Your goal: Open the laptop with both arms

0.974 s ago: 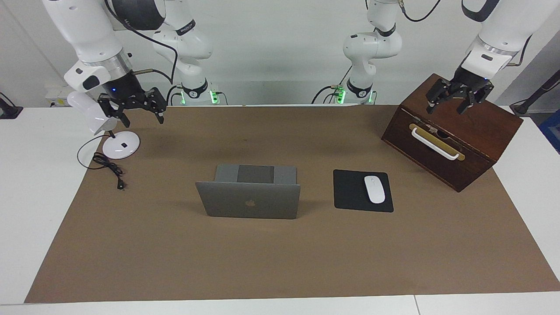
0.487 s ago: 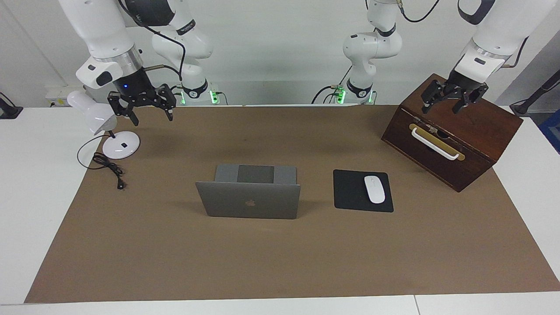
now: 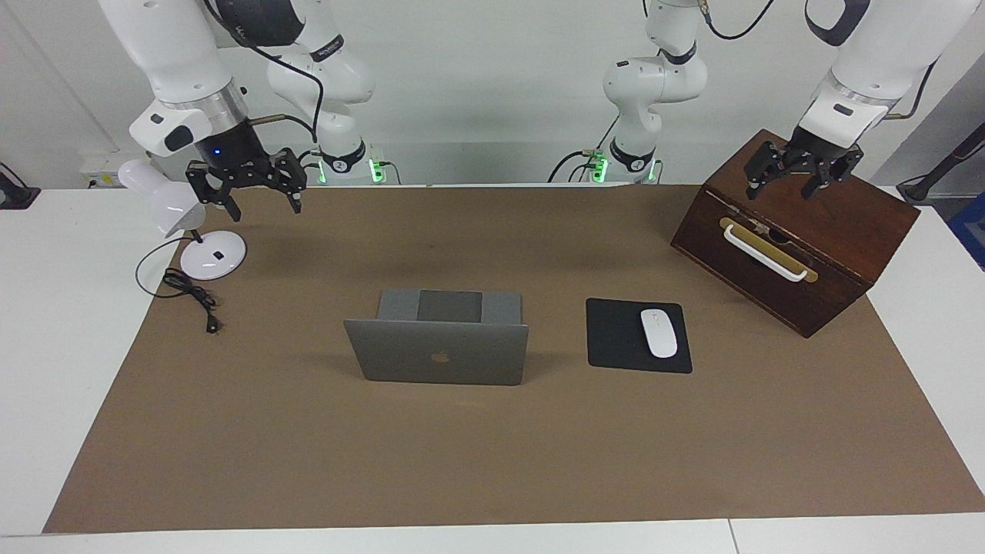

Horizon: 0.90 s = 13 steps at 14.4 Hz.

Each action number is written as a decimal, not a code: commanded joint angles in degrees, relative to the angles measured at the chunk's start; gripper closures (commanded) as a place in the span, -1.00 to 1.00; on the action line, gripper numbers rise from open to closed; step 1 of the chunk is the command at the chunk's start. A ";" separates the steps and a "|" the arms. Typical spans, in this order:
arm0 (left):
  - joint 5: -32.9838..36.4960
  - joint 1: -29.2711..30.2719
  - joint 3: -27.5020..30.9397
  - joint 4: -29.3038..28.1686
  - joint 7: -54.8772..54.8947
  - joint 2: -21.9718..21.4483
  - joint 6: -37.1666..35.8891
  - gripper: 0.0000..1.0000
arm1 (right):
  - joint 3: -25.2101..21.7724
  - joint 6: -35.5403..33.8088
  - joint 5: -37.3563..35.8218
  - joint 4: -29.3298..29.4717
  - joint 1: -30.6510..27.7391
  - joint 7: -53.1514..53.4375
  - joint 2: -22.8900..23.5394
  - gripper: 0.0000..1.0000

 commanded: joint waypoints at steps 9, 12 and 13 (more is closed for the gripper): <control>1.17 -0.40 -0.13 -0.61 -2.34 -0.17 0.37 -1.00 | 0.28 2.95 -0.45 -3.51 -1.75 -2.33 -0.99 -1.00; 1.08 -0.40 -0.22 -0.61 -2.43 -0.17 0.37 -1.00 | 0.28 2.95 -0.45 -3.68 -1.75 -2.24 -0.99 -1.00; 1.08 -0.40 -0.22 -0.61 -2.43 -0.26 0.37 -1.00 | 0.28 2.95 -0.45 -3.94 -1.75 -2.24 -1.08 -1.00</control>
